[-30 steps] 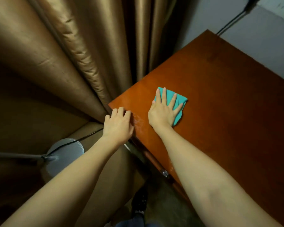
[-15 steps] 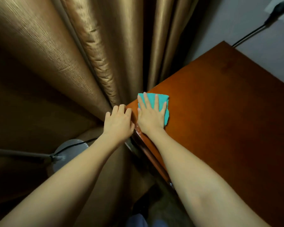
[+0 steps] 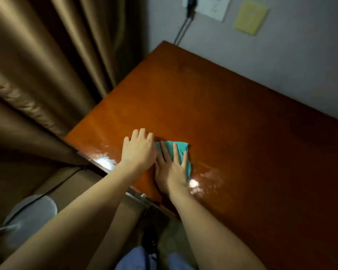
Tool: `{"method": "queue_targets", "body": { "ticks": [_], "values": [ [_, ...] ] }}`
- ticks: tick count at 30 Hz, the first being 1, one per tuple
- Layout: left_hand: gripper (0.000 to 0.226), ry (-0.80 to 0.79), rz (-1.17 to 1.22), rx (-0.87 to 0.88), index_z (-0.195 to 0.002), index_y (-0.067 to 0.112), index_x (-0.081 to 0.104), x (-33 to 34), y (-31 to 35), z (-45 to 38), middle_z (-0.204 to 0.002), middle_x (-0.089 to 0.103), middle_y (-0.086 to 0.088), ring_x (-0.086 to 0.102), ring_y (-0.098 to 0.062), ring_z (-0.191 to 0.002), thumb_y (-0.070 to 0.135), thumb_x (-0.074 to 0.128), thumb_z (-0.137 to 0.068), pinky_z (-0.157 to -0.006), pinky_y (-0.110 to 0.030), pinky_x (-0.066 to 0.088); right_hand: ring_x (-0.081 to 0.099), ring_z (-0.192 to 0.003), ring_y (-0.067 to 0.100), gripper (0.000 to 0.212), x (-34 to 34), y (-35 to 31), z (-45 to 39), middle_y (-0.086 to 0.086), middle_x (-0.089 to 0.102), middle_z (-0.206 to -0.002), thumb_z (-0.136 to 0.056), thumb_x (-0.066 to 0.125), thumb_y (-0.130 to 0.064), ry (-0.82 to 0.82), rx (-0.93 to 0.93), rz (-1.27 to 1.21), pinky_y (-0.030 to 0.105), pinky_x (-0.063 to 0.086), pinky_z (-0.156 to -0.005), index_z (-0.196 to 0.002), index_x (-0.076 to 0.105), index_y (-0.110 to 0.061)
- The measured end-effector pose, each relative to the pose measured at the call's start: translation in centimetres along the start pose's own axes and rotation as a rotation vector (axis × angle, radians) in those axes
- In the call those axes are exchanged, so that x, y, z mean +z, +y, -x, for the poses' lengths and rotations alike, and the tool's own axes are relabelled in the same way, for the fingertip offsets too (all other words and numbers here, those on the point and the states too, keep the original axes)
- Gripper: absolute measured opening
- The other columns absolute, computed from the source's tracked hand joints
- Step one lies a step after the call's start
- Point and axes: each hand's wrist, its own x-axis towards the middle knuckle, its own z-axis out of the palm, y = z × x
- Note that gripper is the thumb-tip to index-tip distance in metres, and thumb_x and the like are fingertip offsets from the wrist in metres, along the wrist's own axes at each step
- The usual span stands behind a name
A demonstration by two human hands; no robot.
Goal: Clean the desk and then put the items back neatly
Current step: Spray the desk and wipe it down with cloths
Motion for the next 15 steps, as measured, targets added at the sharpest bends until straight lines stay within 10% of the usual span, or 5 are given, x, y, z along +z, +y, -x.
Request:
{"method": "queue_targets", "body": {
  "ticks": [15],
  "values": [
    [0.048,-0.147,-0.165,0.465,-0.142,0.019,0.032,7.1,35.6,7.8,-0.145,0.033,-0.007,0.031,-0.024,-0.133,0.034,0.038,-0.097,-0.107,-0.041,0.032,-0.022,-0.143,0.021,0.064,2.0,32.6,24.0,-0.016,-0.02,-0.15,-0.087,-0.012,-0.048,0.126,0.552,-0.191,0.047,-0.022,-0.107,-0.149,-0.008,-0.037]
  ]
}}
